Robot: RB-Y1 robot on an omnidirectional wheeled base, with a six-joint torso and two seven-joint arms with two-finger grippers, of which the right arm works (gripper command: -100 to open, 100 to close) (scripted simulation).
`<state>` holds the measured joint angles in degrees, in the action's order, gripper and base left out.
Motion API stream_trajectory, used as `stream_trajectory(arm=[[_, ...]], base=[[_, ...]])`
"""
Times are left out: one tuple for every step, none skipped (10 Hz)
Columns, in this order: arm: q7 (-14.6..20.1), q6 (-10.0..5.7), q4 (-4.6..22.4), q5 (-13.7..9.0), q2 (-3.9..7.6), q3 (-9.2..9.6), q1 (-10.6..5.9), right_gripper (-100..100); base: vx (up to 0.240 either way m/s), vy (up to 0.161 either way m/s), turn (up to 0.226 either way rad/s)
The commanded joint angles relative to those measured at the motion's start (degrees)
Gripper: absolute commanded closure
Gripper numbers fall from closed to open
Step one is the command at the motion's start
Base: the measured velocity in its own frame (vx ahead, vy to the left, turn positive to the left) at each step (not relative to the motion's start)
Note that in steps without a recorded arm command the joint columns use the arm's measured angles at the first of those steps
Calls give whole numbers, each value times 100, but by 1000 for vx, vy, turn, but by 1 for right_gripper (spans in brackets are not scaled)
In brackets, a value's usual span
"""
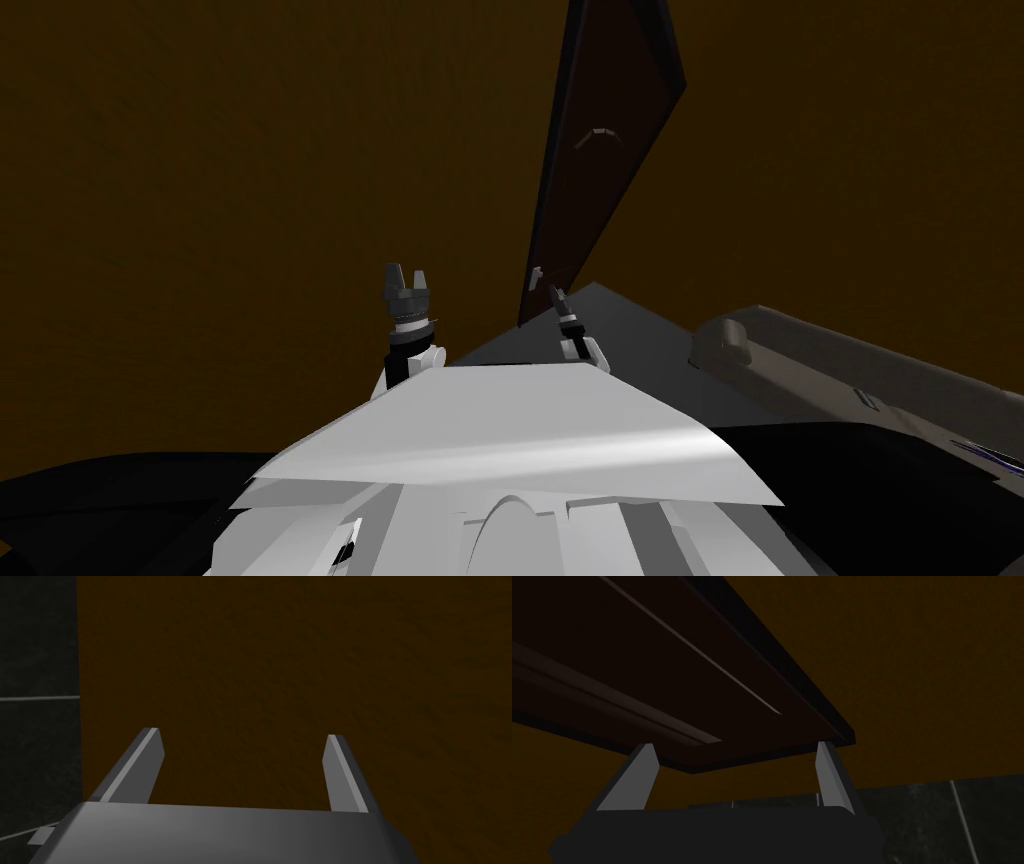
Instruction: Pull the door open
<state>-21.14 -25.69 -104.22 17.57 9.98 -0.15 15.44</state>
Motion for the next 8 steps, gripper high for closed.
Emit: stream_trajectory(arm=[[-192, -34, 199, 130, 47, 15, -34, -100], [-298, -44, 328, 207, 79, 22, -77, -100], [-402, -53, 455, 283, 111, 28, -119, -100], [-507, -62, 582, 359, 142, 35, -161, -100], [-611, -72, 710, 435, 174, 41, -203, -100], [-712, -81, 833, 509, 204, 47, -243, -100], [-810, -89, 952, 580, 233, 54, -283, -100], [-909, -98, 1072, 652, 262, 60, -322, -100]], base=[[98, -107, 109], [79, -114, 125], [63, -128, 117], [63, -131, 106], [56, -134, 113], [53, -121, 117], [55, -112, 99], [55, -94, 99]])
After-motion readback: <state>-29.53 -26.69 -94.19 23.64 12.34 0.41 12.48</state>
